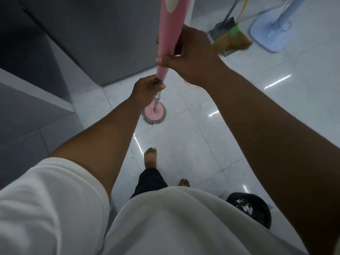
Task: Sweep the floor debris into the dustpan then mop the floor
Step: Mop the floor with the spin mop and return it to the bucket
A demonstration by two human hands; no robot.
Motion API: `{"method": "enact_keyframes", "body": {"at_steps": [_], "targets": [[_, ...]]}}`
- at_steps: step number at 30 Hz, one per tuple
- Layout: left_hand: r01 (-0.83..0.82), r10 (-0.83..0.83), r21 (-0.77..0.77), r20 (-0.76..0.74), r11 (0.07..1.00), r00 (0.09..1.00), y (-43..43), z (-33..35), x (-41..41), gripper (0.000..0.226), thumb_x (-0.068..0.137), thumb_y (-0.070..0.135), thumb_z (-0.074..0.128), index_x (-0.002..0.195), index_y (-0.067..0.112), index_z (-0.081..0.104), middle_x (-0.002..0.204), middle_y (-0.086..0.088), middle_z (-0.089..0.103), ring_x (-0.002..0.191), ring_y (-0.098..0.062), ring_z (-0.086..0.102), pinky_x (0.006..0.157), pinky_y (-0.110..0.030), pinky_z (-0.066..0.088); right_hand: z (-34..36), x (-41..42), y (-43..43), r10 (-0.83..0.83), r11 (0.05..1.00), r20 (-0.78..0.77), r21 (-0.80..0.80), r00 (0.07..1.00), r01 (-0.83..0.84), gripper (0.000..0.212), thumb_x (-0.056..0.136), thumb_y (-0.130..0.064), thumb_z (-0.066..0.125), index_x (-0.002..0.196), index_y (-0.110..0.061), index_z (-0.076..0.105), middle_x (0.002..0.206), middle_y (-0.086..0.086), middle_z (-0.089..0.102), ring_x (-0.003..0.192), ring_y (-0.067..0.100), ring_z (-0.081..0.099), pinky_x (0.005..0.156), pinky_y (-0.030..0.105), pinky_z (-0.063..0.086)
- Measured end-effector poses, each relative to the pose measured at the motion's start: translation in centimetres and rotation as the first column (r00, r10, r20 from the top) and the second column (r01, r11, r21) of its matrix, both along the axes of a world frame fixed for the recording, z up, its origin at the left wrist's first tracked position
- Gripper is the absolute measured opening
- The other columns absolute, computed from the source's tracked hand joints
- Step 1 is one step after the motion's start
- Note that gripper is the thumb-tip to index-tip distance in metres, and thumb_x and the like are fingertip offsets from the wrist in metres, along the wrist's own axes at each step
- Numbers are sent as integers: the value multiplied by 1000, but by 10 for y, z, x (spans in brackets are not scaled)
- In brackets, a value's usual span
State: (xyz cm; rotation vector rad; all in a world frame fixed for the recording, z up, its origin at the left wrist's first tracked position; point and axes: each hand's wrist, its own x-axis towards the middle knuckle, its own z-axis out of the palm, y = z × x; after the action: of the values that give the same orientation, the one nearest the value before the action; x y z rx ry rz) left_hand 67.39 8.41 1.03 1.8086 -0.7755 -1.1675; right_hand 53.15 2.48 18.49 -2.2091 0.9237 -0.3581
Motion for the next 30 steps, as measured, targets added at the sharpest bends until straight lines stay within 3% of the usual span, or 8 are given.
{"method": "enact_keyframes", "body": {"at_steps": [2,4,9,14,21,26,30], "targets": [[32,-32,-23,-7,999,999,-7,1,-4,8,87,7,69,95,8,68,74,-1,58,66,-18,44,75,-30,39,2,-2,-6,-9,998,-38,-56,999,7,54,81,-42,72,126,-15,57,113,-5,68,90,4,59,71,-7,36],[78,-78,-23,0,997,997,-11,3,-4,7,88,7,68,94,5,66,69,0,54,62,-16,41,70,-27,37,2,0,-9,1,997,-51,-72,999,-5,54,80,-43,72,126,-17,58,111,-6,68,87,3,57,66,-9,32],[150,-152,40,24,988,988,-13,5,9,25,86,6,71,110,-3,69,85,-12,59,75,-22,46,72,-29,43,-2,5,-13,32,999,-27,-28,999,-32,52,82,-41,71,126,-17,58,112,-5,68,93,7,60,77,-3,37],[160,-161,25,86,987,983,-14,2,29,23,85,7,73,107,-1,69,91,-12,64,78,-24,48,79,-35,45,-2,12,-15,22,1000,23,4,1000,-22,52,84,-38,72,128,-14,57,117,-2,67,104,13,64,95,18,48],[101,-105,33,175,994,979,-22,-8,43,23,86,8,73,107,-1,69,90,-7,65,82,-18,54,92,-37,48,-16,24,-23,30,999,23,21,999,-31,51,85,-36,71,128,-12,57,118,0,67,104,15,65,94,17,48],[144,-157,73,225,987,962,-19,-20,43,16,88,18,72,102,9,70,83,-1,63,81,-18,54,91,-38,49,-33,26,-25,55,998,-35,17,998,-54,51,86,-38,68,129,-13,56,117,2,68,100,12,64,75,-4,37],[177,-195,90,264,980,945,-23,-21,36,12,83,20,76,93,13,72,82,0,66,82,-19,57,91,-40,50,-32,13,-28,66,997,-56,47,996,-64,48,84,-35,70,124,-11,58,112,1,68,100,13,64,89,14,47]]}}
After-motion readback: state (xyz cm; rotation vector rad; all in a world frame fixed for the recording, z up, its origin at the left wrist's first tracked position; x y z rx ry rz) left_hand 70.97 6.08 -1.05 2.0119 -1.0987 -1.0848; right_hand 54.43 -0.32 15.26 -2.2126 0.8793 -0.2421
